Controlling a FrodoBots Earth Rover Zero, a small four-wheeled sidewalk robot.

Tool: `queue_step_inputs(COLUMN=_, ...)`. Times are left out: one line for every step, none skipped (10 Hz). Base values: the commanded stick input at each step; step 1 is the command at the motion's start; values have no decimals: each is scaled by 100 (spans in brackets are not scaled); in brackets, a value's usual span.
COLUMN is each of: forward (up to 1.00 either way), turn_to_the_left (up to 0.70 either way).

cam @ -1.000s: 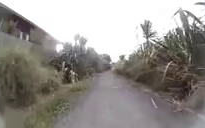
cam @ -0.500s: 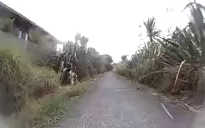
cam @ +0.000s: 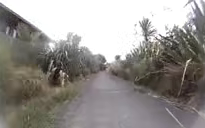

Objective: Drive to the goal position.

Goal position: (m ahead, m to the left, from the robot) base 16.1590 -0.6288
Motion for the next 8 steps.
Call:
queue_step_inputs(forward=70, turn_to_the_left=-35)
queue_step_inputs(forward=70, turn_to_the_left=-35)
queue_step_inputs(forward=70, turn_to_the_left=-35)
queue_step_inputs(forward=70, turn_to_the_left=-35)
queue_step_inputs(forward=70, turn_to_the_left=-35)
queue_step_inputs(forward=70, turn_to_the_left=-28)
queue_step_inputs(forward=70, turn_to_the_left=-10)
queue_step_inputs(forward=70, turn_to_the_left=0)
